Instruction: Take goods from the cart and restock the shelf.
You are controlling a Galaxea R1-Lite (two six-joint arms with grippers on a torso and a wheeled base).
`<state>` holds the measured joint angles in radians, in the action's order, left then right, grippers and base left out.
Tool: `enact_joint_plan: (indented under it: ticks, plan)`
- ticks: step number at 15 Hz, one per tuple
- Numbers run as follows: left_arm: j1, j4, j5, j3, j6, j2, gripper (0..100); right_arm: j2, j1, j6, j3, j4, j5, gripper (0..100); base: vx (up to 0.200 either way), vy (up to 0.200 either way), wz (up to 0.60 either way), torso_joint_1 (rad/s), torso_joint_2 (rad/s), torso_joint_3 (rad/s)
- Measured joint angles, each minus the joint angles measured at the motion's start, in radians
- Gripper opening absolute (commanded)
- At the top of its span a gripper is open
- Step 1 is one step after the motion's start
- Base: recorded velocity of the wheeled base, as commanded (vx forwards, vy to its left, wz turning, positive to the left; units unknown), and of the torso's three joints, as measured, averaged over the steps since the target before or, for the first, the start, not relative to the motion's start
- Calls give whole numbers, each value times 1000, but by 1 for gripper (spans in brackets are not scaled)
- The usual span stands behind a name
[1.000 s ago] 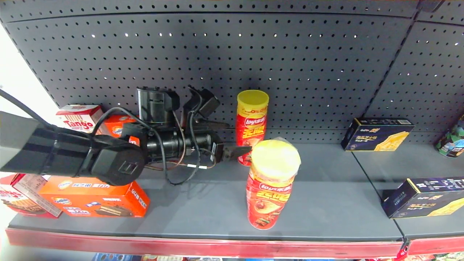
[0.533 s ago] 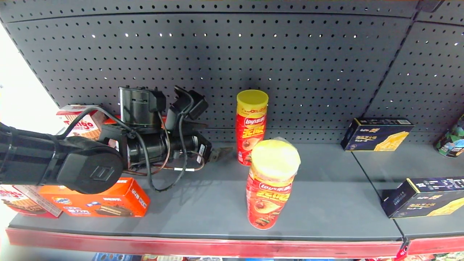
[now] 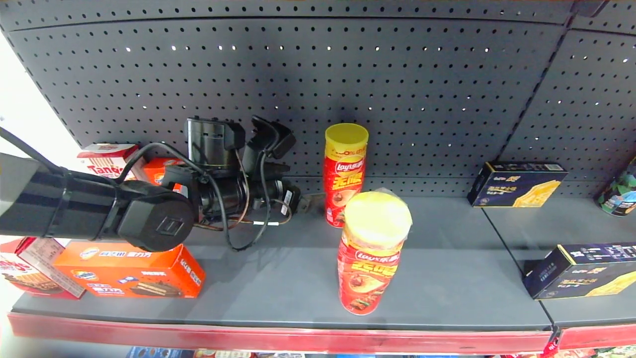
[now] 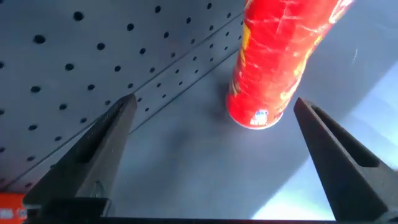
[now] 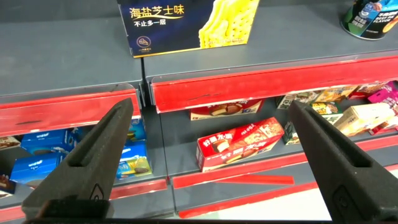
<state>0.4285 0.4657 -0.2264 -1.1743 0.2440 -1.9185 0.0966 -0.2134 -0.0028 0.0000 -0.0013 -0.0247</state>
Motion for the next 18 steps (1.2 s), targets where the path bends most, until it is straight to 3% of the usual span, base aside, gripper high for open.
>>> enact_joint_plan:
  ticks: [18]
  plan:
    - [-10,-1,53,-112,-7,-86,100,0,0,0,0,0,0,100,0,0,0,0,0,0]
